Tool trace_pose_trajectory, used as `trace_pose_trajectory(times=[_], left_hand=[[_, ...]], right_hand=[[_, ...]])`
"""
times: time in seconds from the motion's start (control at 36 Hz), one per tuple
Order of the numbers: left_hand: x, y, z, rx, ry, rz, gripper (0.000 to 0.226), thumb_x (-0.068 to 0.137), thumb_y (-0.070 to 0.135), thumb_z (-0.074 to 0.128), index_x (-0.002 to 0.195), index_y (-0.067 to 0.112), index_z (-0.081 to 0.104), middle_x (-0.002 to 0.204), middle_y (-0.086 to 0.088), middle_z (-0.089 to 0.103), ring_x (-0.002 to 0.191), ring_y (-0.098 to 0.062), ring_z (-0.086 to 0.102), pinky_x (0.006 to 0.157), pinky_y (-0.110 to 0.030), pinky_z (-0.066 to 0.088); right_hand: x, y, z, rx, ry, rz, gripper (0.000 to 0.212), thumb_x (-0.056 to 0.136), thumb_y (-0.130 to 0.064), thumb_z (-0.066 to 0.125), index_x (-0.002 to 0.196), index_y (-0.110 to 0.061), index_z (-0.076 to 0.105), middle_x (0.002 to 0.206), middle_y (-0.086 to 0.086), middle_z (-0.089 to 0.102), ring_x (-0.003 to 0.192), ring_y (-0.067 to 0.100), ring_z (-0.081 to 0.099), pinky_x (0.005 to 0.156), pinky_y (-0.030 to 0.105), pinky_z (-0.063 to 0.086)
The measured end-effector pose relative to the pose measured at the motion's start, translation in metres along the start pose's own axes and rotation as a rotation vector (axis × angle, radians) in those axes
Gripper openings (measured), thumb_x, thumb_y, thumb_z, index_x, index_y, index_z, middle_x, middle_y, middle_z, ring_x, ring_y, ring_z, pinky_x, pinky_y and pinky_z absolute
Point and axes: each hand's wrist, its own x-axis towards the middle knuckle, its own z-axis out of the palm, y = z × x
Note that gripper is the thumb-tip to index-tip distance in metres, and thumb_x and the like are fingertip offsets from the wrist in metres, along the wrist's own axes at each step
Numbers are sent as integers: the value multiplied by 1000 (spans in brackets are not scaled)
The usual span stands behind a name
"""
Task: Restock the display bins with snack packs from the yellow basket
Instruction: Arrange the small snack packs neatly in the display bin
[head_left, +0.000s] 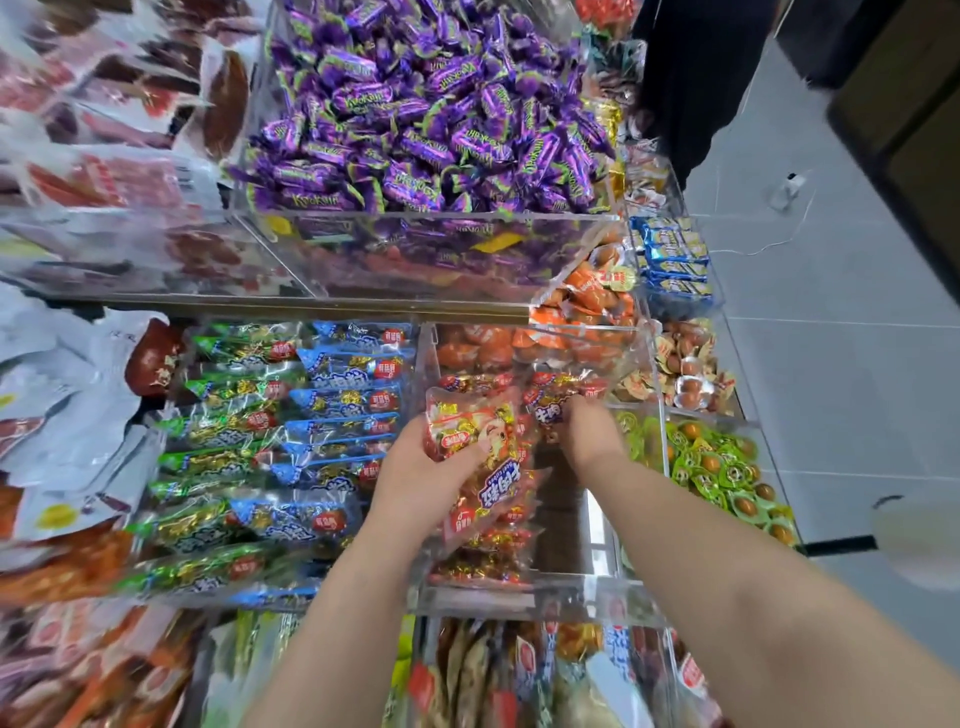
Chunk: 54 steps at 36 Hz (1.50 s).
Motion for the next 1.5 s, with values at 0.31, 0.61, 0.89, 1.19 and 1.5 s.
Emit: trace_pose_trajectory(times=[0.31,0.61,0.89,1.19,1.5], left_hand=[[-7,7,6,-118,-68,-27,29,77,35,78,101,35,63,95,14,72,89,-8,68,73,-31,54],[-31,10,26,-359,-163,-46,28,75,37,81,96,30,65,92,13,75,89,-8,71,77,-30,58],[-61,0,44,-386,-6,-4,73,67,44,84,130,23,54,120,5,65,110,-18,62,97,-44,50],[-49,-3,23,-116,22,4,28,90,52,57,112,35,57,122,11,57,99,-7,56,91,-42,50],[-20,-12,7,232,34,111,12,95,38,55,105,35,51,88,25,53,83,-2,53,61,-18,35]], right_hand=[[-56,-9,-48,775,30,59,17,92,-25,57,105,-17,64,100,2,67,82,14,61,79,33,51],[-141,4,-83,1032,-282,112,43,76,-37,74,112,-19,59,108,-1,63,90,14,68,84,35,56],[-188,-9,-46,1950,-271,506,14,62,-20,79,70,-10,74,60,1,61,51,9,56,54,21,50],[-151,5,-103,1393,112,116,31,83,-8,69,107,-21,54,80,1,71,54,14,61,46,28,51],[-59,-25,-107,-237,-128,-180,56,84,-2,50,136,-7,30,112,17,60,94,33,61,68,35,47]])
